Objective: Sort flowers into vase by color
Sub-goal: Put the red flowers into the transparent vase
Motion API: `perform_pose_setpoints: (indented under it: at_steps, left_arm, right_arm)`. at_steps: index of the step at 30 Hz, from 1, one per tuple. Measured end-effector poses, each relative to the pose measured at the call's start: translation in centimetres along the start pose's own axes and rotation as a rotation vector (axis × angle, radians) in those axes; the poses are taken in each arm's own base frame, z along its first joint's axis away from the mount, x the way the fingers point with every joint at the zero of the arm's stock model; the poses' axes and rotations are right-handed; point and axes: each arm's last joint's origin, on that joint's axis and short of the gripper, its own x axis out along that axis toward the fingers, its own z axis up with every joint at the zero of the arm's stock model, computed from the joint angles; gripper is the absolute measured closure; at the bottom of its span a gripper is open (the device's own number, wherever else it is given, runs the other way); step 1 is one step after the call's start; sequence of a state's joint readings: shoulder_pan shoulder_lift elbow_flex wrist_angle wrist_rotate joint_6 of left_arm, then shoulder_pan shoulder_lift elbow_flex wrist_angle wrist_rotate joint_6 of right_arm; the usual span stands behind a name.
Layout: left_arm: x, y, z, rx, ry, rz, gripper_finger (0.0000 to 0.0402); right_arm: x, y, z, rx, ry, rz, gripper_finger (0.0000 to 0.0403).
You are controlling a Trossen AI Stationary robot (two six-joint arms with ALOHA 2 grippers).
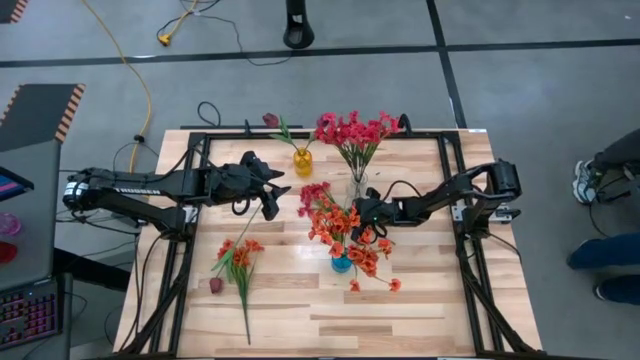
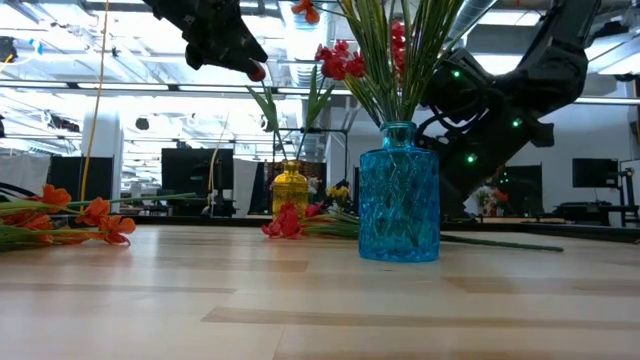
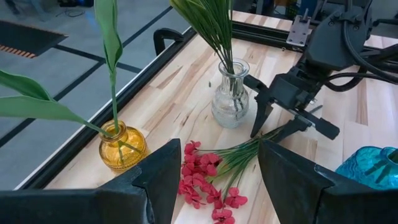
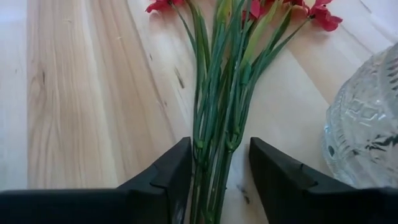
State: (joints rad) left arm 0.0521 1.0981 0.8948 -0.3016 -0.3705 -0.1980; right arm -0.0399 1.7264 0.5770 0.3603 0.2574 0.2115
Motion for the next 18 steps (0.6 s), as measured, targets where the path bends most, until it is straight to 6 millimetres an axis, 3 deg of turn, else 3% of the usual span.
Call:
perform_pose_setpoints:
  at_steps: [18]
  left_arm:
    - [0.0, 0.0, 0.0, -0.001, 0.0, -0.001, 0.02]
  right_arm:
    - [-0.05, 0.14, -0.14, -0.003, 0.023, 0.059, 0.0365]
